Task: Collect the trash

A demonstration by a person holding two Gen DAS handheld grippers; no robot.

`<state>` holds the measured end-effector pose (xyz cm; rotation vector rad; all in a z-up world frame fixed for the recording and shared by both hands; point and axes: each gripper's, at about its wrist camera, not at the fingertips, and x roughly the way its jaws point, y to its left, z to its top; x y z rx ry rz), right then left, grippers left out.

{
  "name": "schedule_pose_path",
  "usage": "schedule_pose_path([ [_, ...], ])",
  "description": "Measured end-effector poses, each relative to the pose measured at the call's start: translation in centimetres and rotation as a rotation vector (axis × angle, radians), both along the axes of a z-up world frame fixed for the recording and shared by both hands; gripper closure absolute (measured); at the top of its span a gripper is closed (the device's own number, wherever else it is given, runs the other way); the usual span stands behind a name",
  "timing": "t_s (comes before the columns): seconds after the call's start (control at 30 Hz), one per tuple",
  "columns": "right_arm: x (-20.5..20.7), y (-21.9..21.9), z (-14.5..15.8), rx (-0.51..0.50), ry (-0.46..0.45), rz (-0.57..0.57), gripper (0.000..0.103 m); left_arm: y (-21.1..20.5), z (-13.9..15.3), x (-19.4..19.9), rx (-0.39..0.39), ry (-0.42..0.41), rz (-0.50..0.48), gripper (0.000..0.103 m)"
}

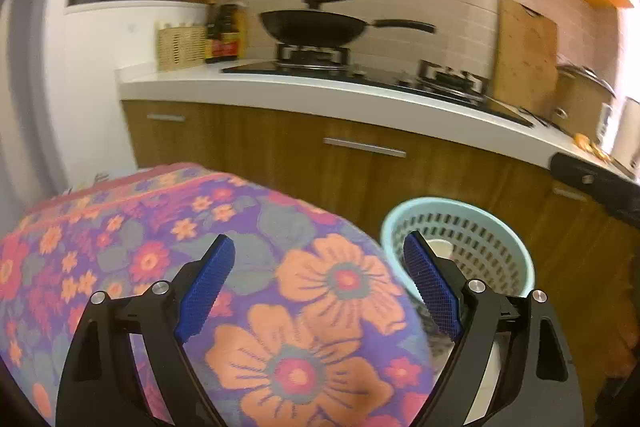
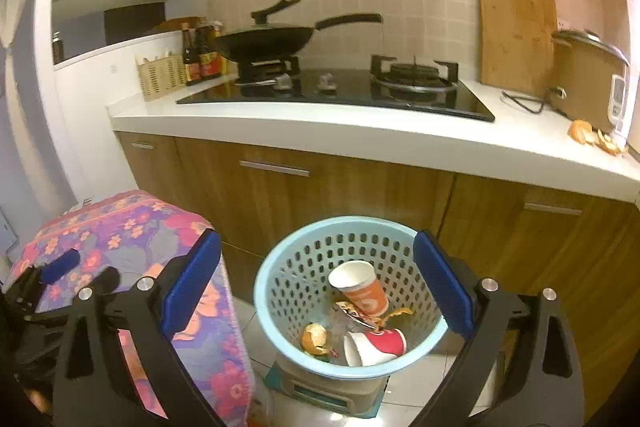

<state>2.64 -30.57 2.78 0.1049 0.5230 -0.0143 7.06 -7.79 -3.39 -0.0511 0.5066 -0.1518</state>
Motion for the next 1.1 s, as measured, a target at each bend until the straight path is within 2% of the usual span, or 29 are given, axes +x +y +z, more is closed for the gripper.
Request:
schedule_pose_path([
  [0.07, -0.4, 0.6, 0.2, -0.01, -0.013, -0.009, 0.011, 0.3, 0.3, -0.4, 0.028, -0.016, 0.029, 0.019],
  [0.13, -0.7, 1.1, 0.2, -0.003, -0.025, -0.025, 0.01, 0.5, 1.1, -1.2, 0.062, -0.087, 0.052, 0.018],
  [0.17, -0.9, 1.1, 0.2, 0.005, -0.03, -0.034, 0.009, 0.7, 1.2, -1.4, 0.07, -0.097, 0.071, 0.017],
  [0.4, -0.6, 1.0, -0.4, 0.025, -0.018, -0.077, 0.009, 2.2, 1.5, -1.8, 0.005, -0.096, 0.1, 0.017],
  [0.53, -1.0, 1.0, -0.7, 0.034, -0.027, -0.088, 0.009, 2.1, 1.0, -2.1, 0.032, -0.091, 0.125, 0.017],
  [0.63, -1.4, 0.8, -0.8, 0.057, -0.029, -0.08, 0.009, 2.2, 0.9, -2.0, 0.023, -0.09, 0.131, 0.017],
  [0.8, -2.1, 0.5, -0.1, 0.03, -0.071, -0.091, 0.009, 1.8, 0.9, -2.2, 0.066, -0.114, 0.146, 0.017],
  [1.1, -3.1, 1.3, -0.4, -0.049, -0.121, -0.097, 0.009, 1.6, 1.0, -2.3, 0.073, -0.123, 0.143, 0.017],
])
